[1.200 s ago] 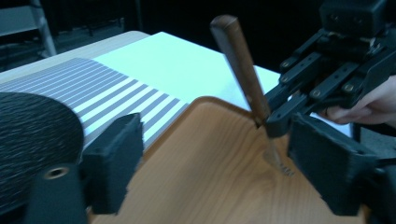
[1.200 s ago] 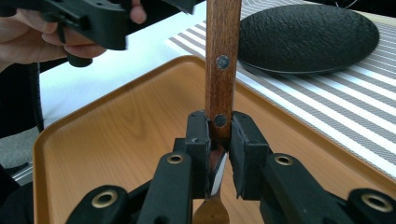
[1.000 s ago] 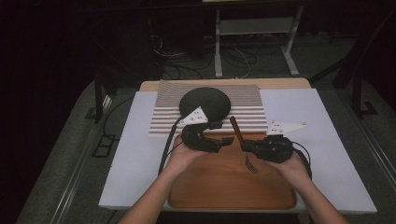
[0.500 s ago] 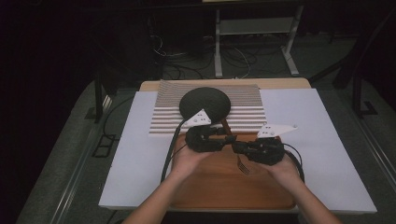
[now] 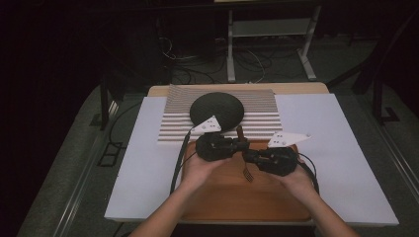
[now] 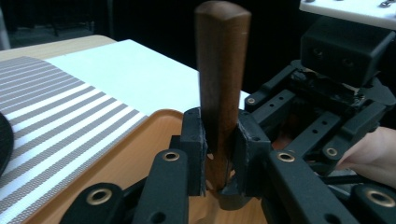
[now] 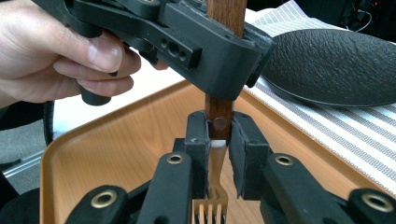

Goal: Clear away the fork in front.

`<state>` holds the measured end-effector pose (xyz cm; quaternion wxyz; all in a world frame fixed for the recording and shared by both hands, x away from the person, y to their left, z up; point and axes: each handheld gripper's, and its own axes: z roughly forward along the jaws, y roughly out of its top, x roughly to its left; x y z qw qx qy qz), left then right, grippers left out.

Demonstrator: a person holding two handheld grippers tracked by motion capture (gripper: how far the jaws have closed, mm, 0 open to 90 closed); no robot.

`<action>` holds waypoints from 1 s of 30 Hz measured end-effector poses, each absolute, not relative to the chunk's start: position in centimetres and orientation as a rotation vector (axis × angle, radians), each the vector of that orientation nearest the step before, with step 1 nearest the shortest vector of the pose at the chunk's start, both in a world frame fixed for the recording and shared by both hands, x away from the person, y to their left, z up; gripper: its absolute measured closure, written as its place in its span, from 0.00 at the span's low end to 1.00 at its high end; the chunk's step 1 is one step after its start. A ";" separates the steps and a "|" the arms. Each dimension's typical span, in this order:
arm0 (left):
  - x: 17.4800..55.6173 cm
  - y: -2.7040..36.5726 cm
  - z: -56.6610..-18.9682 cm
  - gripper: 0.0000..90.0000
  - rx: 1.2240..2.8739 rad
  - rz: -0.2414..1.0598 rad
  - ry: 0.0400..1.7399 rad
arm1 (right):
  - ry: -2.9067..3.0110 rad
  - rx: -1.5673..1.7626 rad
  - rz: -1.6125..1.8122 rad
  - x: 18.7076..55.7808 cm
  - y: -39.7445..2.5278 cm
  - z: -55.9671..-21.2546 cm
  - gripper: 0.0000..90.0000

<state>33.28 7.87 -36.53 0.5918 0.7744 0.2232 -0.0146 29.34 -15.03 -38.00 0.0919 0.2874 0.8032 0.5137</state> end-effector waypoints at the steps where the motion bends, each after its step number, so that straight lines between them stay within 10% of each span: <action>1: 33.3 7.9 -36.5 0.85 1.799 -0.034 0.516 | 2.385 0.851 1.527 29.3 -15.0 -38.0 0.85; 14: 33.7 9.9 -35.6 0.90 1.779 -0.027 0.522 | 2.349 0.937 1.534 29.9 -16.7 -38.6 0.41; 30: 33.8 13.0 -34.9 0.90 1.796 -0.055 0.457 | 2.245 1.068 1.363 29.2 -21.9 -41.0 0.14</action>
